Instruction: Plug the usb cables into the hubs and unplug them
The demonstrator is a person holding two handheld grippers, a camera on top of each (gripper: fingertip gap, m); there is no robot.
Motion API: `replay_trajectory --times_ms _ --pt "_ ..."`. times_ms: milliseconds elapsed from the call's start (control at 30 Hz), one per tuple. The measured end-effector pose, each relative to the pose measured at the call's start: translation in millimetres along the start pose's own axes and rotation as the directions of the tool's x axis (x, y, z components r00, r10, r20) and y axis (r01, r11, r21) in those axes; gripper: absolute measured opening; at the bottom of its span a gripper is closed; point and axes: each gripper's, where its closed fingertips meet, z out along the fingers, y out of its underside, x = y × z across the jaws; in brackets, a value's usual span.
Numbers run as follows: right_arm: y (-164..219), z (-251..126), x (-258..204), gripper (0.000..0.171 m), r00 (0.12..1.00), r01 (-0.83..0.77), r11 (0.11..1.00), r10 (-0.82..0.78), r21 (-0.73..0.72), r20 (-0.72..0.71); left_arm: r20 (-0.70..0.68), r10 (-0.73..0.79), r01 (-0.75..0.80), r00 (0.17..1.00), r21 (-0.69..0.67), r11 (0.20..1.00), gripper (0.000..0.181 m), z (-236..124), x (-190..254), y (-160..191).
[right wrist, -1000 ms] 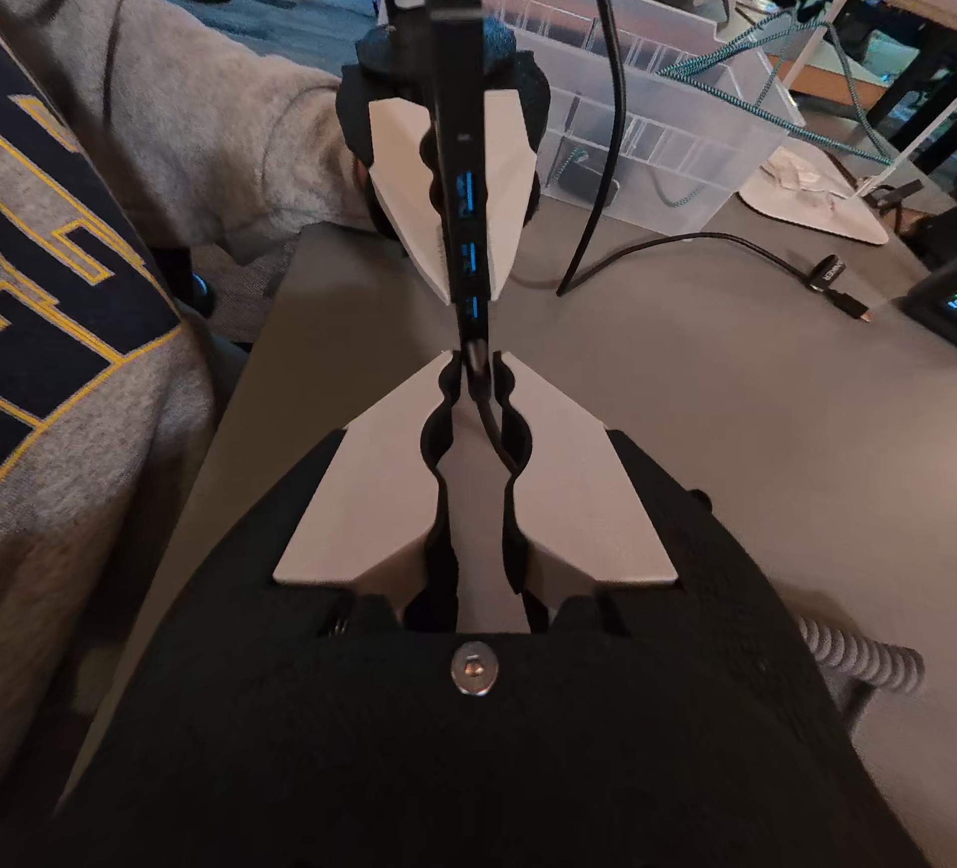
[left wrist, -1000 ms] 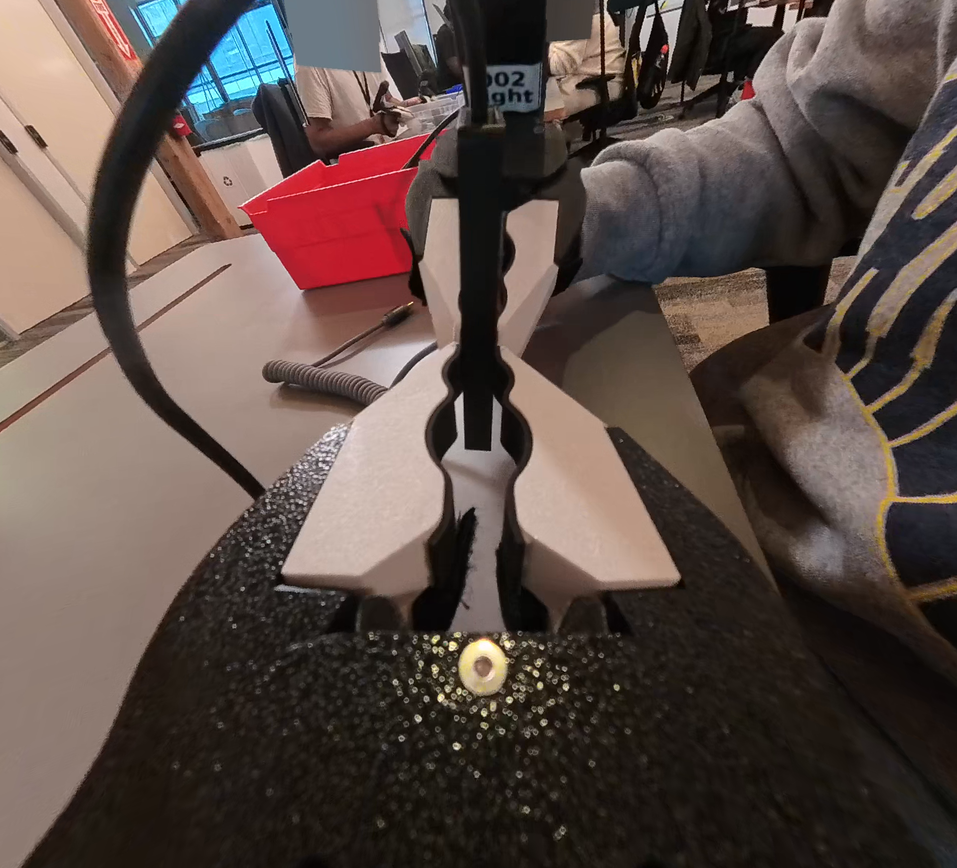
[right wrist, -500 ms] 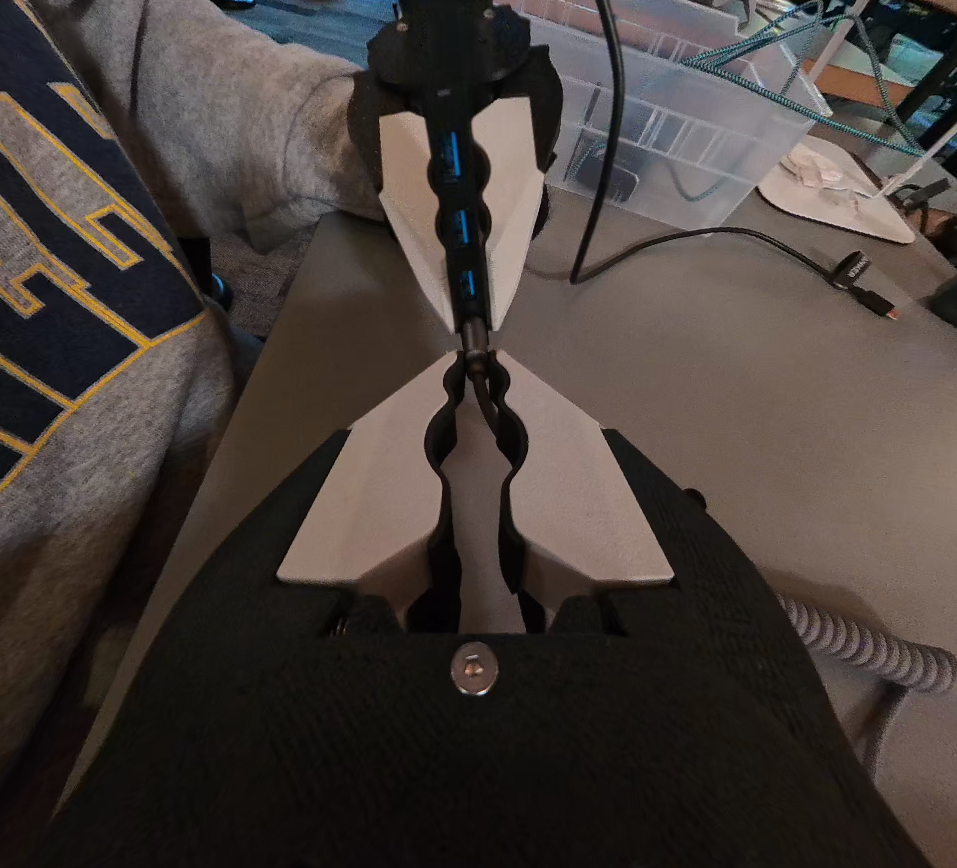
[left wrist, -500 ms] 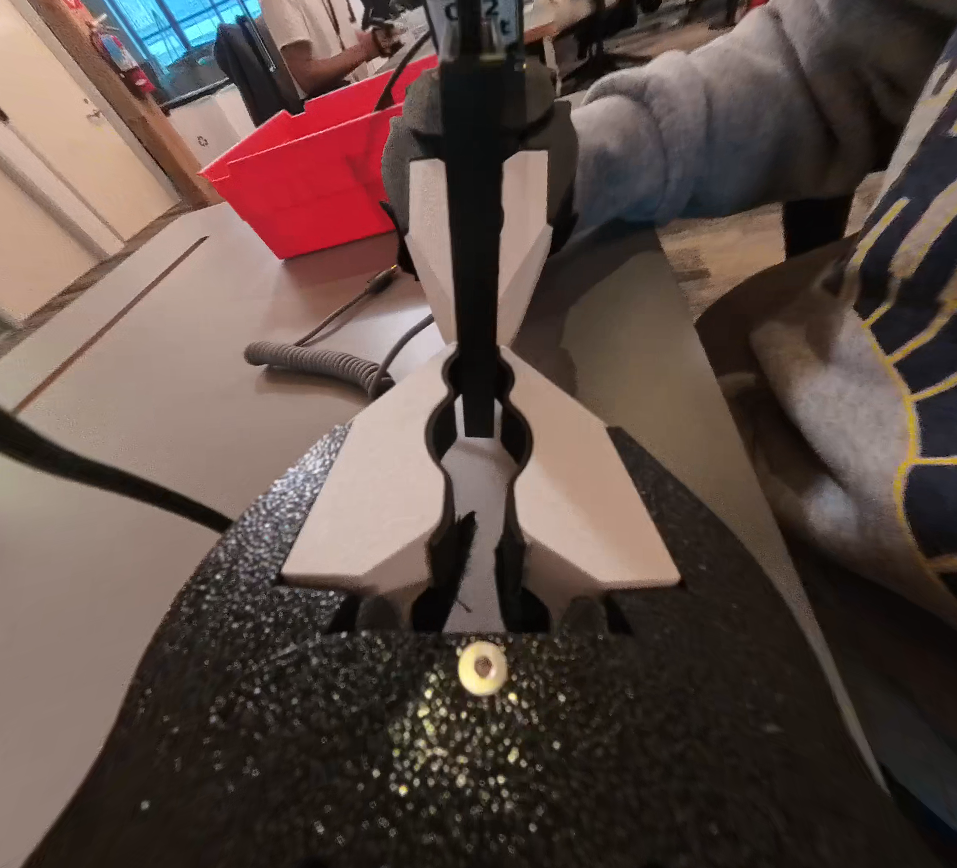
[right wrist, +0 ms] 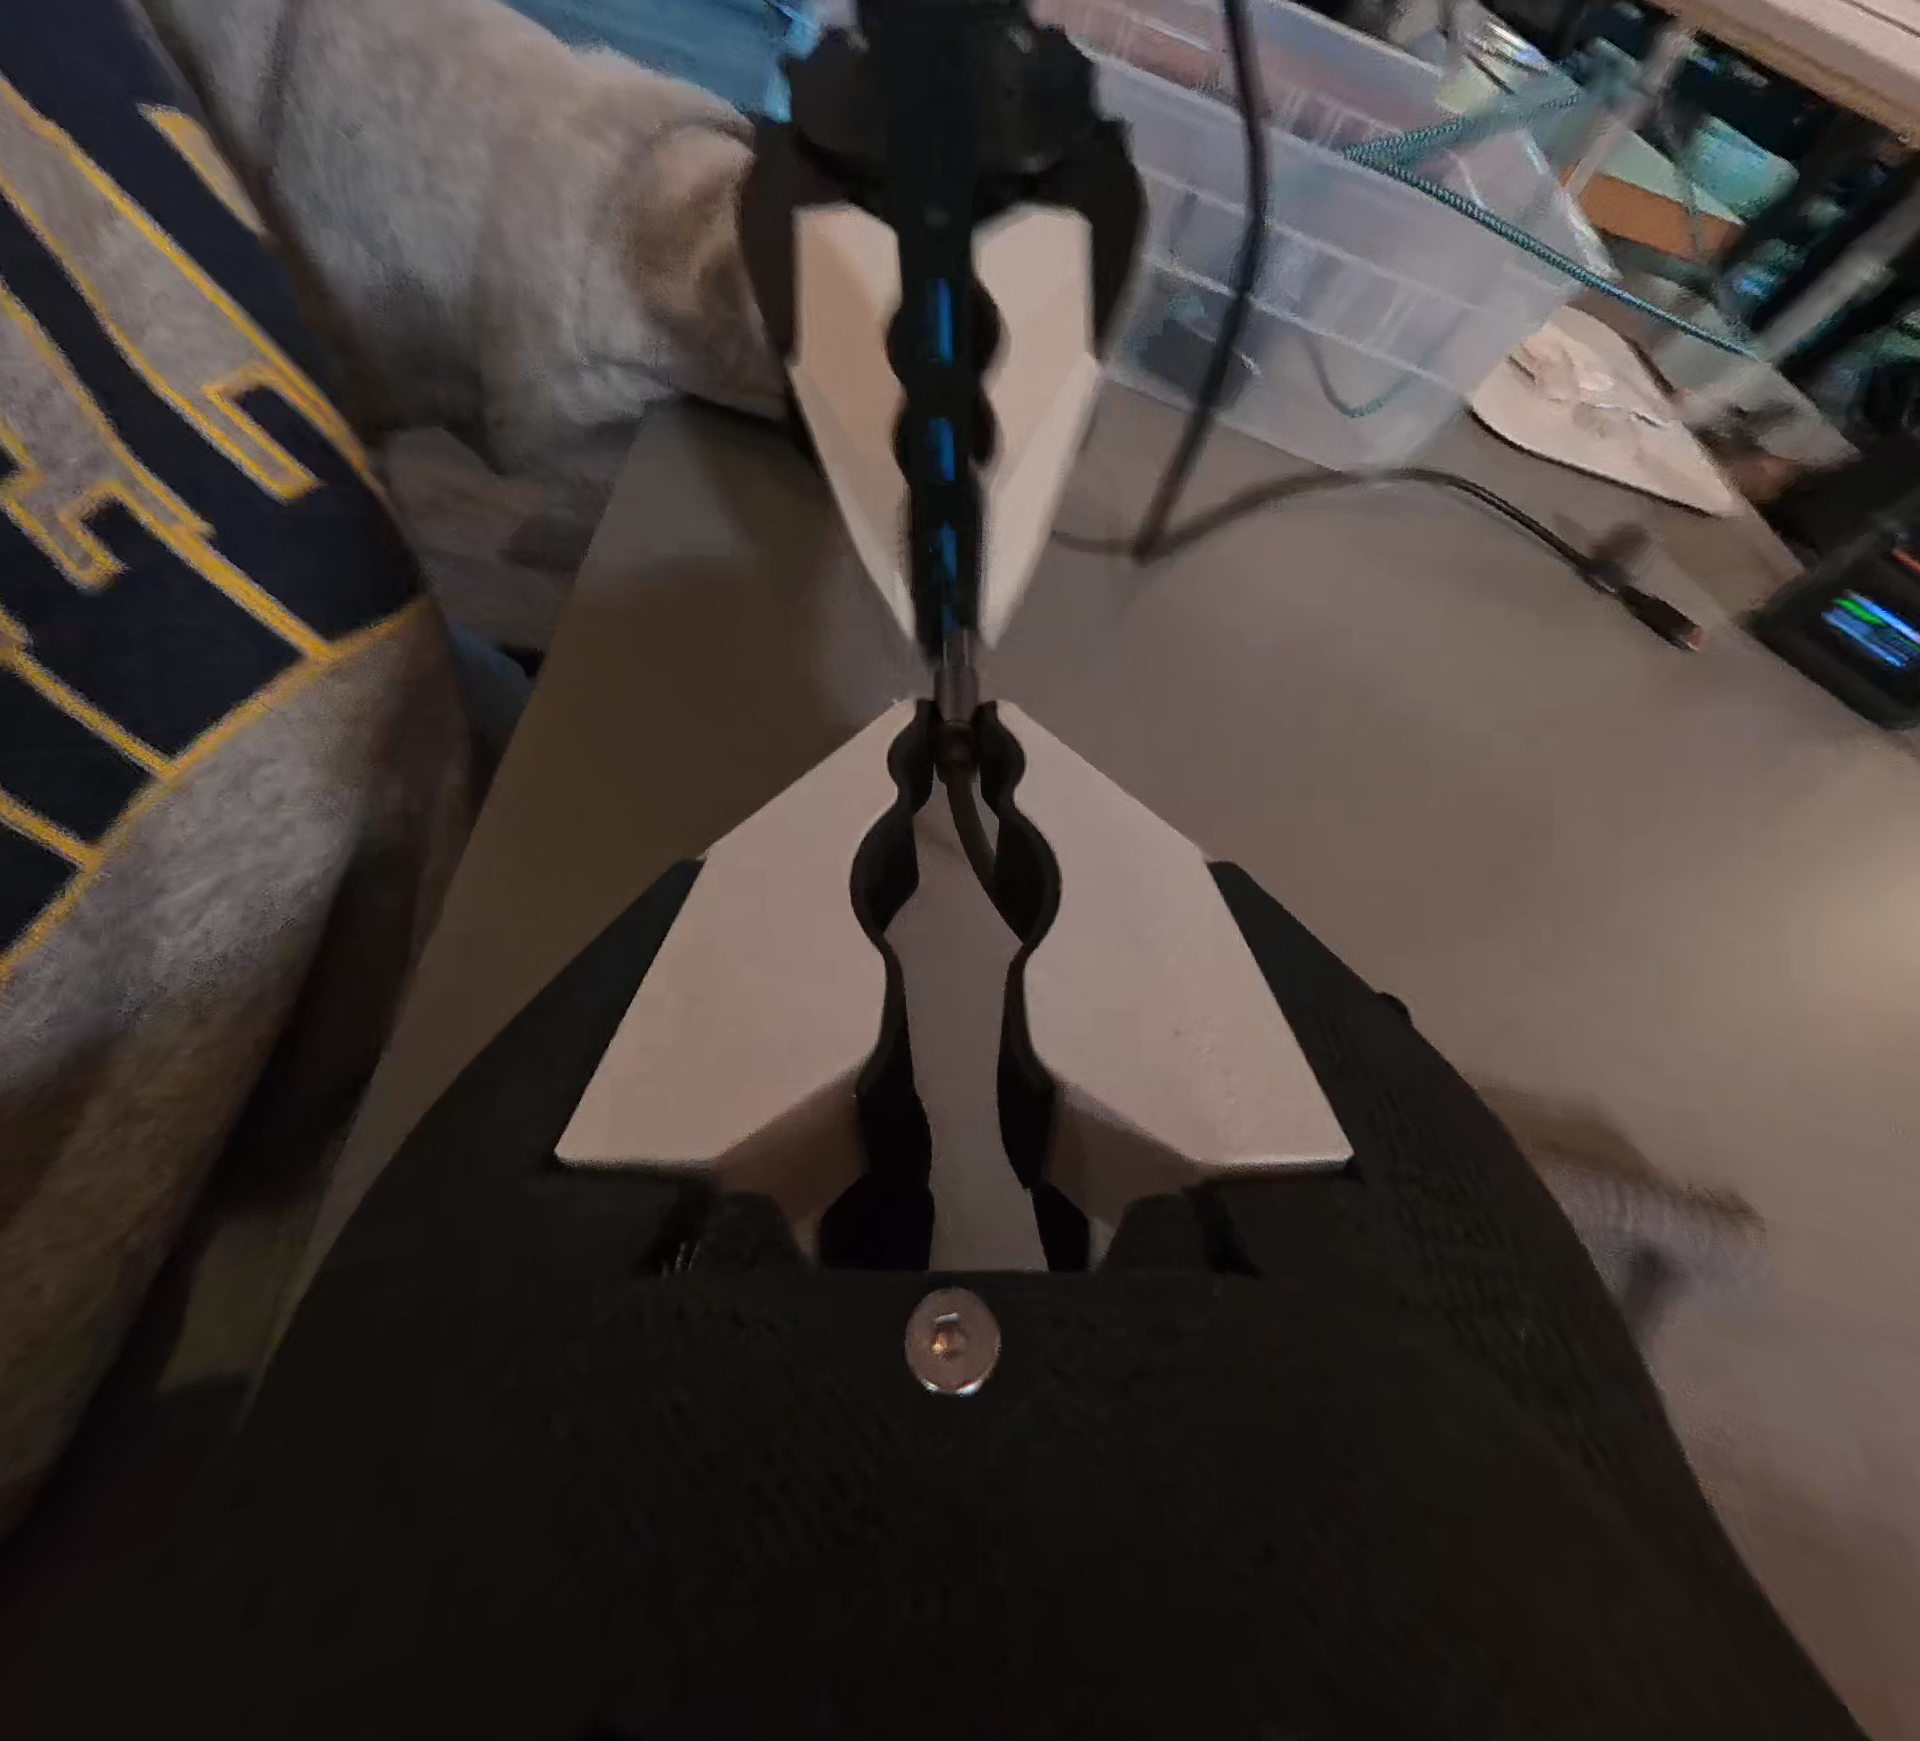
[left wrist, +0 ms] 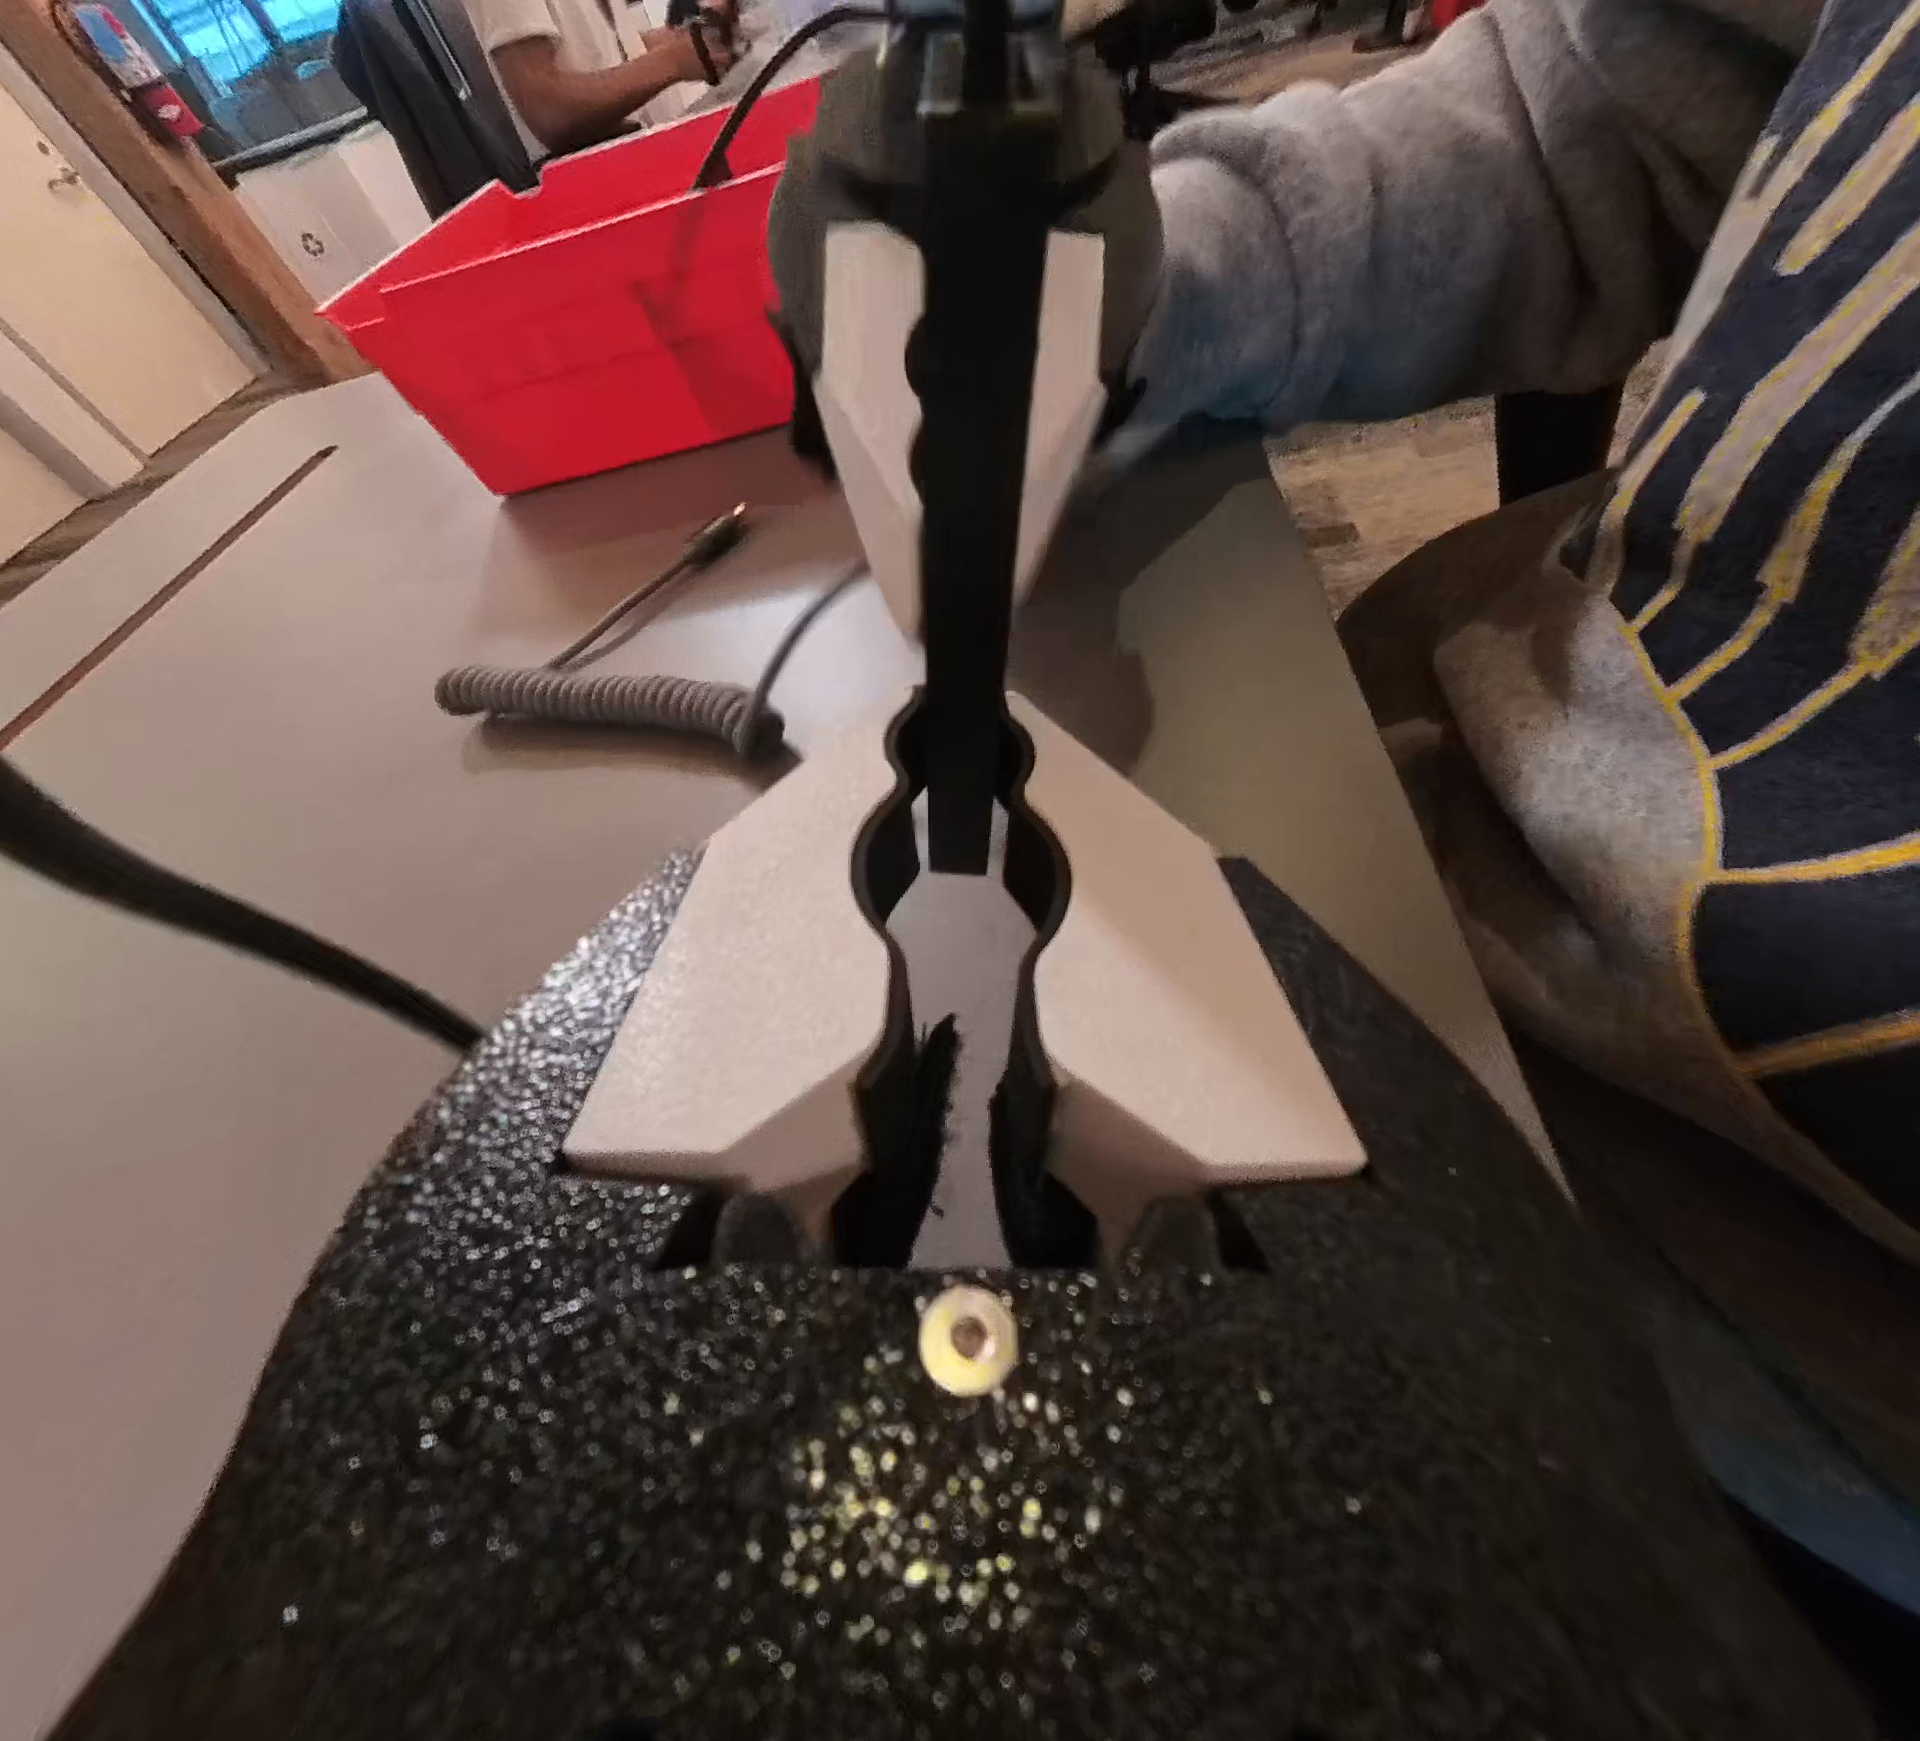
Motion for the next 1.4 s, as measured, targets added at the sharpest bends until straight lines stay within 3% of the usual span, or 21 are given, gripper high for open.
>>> replay_trajectory --times_ms 133,300,433,700,867,1133,1400 --pt "4.6 -67.9 18.0 0.006 0.982 -0.12 0.992 0.122 0.023 -0.142 0.019 -0.113 0.11 0.993 0.117 0.987 0.008 -23.4 -13.5 -10.8" --pt "-17.7 -88.7 19.2 0.007 0.951 -0.029 0.996 0.0 -0.089 -0.31 0.049 -0.113 0.106 0.992 0.126 0.986 0.008 -20.1 -18.2 -11.7" --pt "-75.8 -137.2 54.5 0.006 0.889 0.046 0.994 -0.084 -0.094 -0.45 0.068 -0.093 0.086 0.993 0.099 0.991 0.008 -17.5 -17.9 -8.7" --pt "-210.8 -239.0 128.2 0.007 0.76 0.2 0.958 -0.283 -0.204 -0.585 0.088 -0.01 0.008 0.996 0.019 1.0 0.008 -9.6 -11.8 -0.1" --pt "-257.0 -306.5 152.3 0.006 0.638 0.202 0.931 -0.36 -0.303 -0.681 0.089 -0.021 0.018 0.996 0.031 0.999 0.008 -10.7 -13.0 -1.5" --pt "-262.9 -385.7 169.7 0.007 0.526 0.089 0.936 -0.334 -0.34 -0.782 0.087 -0.012 0.01 0.996 0.015 1.0 0.008 -8.7 -12.5 0.6" --pt "-189.3 -396.6 165.5 0.006 0.599 -0.097 0.965 -0.138 -0.243 -0.789 0.089 -0.017 0.016 0.996 0.013 1.0 0.008 -8.0 -14.1 1.2"
